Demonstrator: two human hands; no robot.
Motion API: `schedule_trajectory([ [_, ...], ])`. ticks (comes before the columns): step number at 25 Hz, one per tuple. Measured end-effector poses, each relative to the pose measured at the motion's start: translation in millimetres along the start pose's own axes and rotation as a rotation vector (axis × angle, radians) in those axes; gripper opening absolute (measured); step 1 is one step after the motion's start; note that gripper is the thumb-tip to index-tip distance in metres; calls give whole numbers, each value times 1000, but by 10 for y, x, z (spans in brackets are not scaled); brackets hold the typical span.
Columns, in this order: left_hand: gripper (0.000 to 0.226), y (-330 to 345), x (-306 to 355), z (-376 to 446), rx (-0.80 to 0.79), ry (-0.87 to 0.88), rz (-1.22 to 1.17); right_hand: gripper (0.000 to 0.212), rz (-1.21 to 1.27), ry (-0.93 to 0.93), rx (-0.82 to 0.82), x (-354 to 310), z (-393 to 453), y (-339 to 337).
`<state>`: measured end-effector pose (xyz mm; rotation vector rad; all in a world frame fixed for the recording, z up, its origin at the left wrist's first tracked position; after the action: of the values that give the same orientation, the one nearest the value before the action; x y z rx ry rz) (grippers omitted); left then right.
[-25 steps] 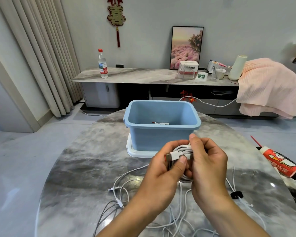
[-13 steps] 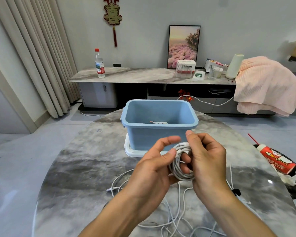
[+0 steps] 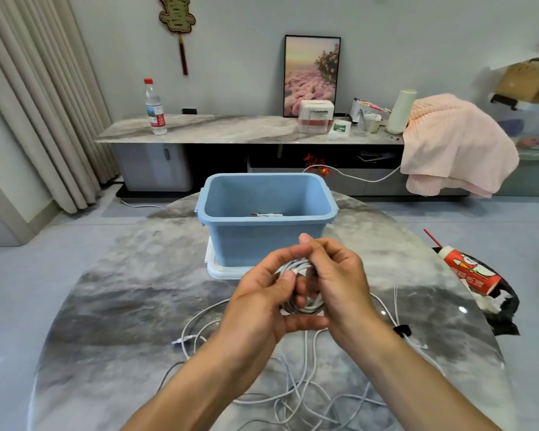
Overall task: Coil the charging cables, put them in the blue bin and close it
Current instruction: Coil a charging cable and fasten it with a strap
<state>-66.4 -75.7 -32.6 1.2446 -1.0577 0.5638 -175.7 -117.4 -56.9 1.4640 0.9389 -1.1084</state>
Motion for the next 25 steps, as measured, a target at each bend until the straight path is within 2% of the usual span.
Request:
schedule_trajectory([
  [2,34,-10,-4,12,43,4,38,37,-56,-25,-9,2,35,-30],
  [5,32,-33,-1,36,81,18,68,30,-127,-49,-54,-48,54,-59],
  [9,31,-80,-11,60,119,17,86,26,-307,-54,-201,-207,89,-103],
  [11,31,-124,15,78,142,21,79,18,-548,-64,-245,-371,217,-338],
  [13,32,-192,48,98,160,31,64,10,-864,-86,-138,-485,450,-858],
  [15,32,-219,64,106,162,35,53,10,-1139,-13,51,-423,629,-1504],
  [16,32,-216,58,105,161,35,52,11,-1215,85,101,-301,661,-1762],
  [17,32,-198,46,106,159,36,53,11,-1246,209,102,-116,656,-1939],
  [19,32,-184,23,103,162,41,56,10,-1301,386,2,243,624,-2064],
  [21,32,-202,17,109,167,41,55,8,-1341,393,-23,318,651,-2072],
  [23,33,-239,21,109,178,43,53,8,-1324,363,52,219,729,-2134],
  [25,33,-258,20,122,185,41,54,8,-1359,436,33,205,748,-2209],
])
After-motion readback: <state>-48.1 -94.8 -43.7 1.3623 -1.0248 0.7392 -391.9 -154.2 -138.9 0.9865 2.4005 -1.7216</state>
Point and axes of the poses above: each hand's wrist, its own z-axis towards the middle knuckle, its own y-axis out of the palm, x = y × z, the point moved 4 cm from there along z, towards the middle knuckle
